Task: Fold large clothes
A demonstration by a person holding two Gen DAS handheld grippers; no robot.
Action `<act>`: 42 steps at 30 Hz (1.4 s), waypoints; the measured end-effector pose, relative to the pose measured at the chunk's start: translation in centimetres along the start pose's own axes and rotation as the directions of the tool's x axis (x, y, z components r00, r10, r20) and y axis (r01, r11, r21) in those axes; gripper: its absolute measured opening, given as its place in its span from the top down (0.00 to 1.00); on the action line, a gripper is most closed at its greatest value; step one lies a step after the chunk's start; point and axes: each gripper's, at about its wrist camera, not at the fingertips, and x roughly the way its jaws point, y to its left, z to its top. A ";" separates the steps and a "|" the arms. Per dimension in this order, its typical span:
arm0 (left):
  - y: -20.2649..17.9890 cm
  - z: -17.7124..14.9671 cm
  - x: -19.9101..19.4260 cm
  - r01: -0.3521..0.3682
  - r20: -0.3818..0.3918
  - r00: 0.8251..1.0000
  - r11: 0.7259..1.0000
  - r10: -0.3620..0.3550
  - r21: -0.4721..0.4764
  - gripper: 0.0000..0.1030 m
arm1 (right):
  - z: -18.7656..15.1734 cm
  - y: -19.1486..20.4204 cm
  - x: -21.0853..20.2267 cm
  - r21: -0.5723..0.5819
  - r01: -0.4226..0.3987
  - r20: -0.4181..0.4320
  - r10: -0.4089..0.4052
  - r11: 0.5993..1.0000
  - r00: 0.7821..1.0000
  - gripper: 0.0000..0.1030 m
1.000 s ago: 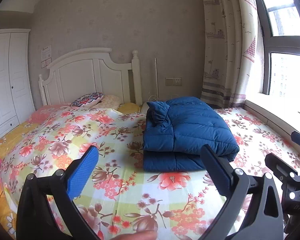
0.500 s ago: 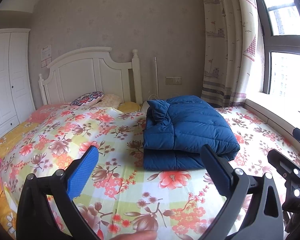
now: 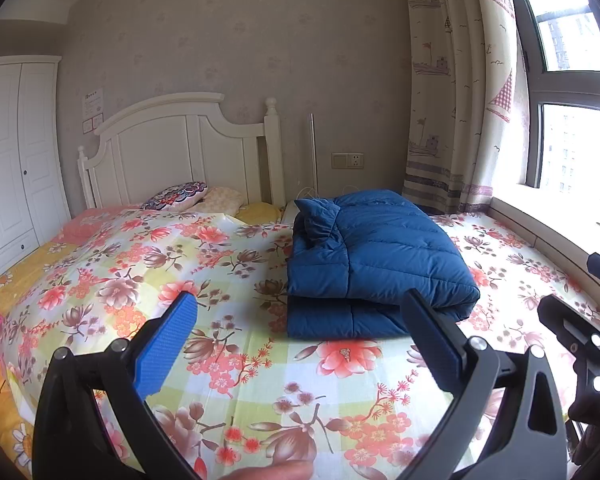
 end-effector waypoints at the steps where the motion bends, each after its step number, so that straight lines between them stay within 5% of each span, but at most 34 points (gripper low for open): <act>1: 0.0 0.0 0.0 0.000 0.001 1.000 1.000 0.000 -0.001 0.02 | 0.0 0.0 0.0 0.000 0.000 0.001 0.000 1.000 1.000 0.04; 42: 0.2 -0.5 -0.1 -0.012 -0.006 1.000 1.000 0.012 -0.016 0.02 | 0.1 0.4 -0.2 0.006 0.000 0.002 0.000 1.000 1.000 0.04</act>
